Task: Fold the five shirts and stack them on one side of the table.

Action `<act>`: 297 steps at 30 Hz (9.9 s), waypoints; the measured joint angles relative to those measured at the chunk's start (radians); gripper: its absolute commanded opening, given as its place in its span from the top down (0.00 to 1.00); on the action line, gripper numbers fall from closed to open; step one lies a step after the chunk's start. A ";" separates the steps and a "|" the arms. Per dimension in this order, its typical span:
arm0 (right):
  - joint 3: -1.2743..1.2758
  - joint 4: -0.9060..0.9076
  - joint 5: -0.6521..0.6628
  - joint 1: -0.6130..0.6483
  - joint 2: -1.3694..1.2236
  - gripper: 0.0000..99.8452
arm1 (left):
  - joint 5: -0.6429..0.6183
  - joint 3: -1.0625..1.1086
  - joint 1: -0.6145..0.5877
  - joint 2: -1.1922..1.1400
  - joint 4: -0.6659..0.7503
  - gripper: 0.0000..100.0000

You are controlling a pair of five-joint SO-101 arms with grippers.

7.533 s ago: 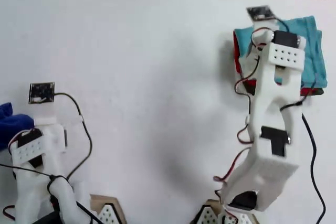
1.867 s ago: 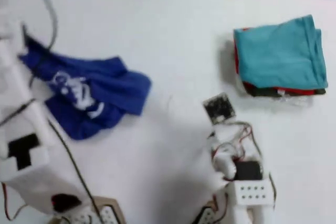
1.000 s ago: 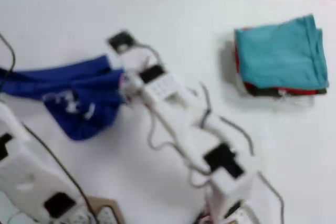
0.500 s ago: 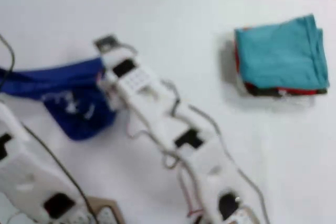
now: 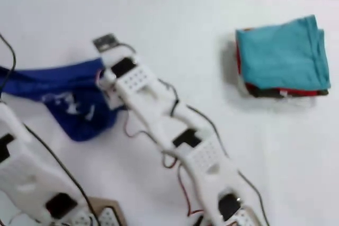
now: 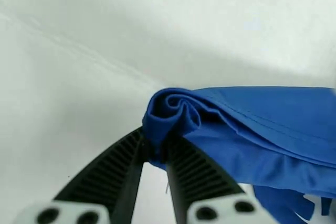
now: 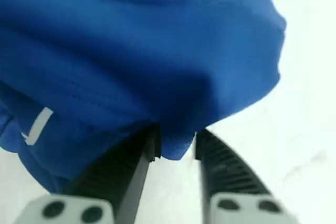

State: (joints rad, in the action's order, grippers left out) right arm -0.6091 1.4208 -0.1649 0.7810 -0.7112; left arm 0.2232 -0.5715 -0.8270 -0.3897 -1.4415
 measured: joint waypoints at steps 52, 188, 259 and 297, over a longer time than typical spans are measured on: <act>-0.250 0.055 -0.008 0.005 -0.261 0.98 | 0.000 0.000 0.000 0.000 0.000 0.97; -0.333 0.117 0.638 -0.666 0.456 0.98 | 0.588 0.083 0.825 -0.193 -0.328 0.79; -0.333 0.109 0.638 -0.666 0.456 0.98 | 0.565 0.032 0.816 -0.322 -0.089 0.84; 1.189 -0.480 0.505 -0.687 1.105 0.98 | 0.167 -0.166 0.641 -0.529 0.290 0.84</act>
State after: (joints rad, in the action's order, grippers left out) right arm 0.5800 0.9406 0.3399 0.0936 0.3936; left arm 0.3905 -0.7373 -0.1857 -0.9191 -1.1515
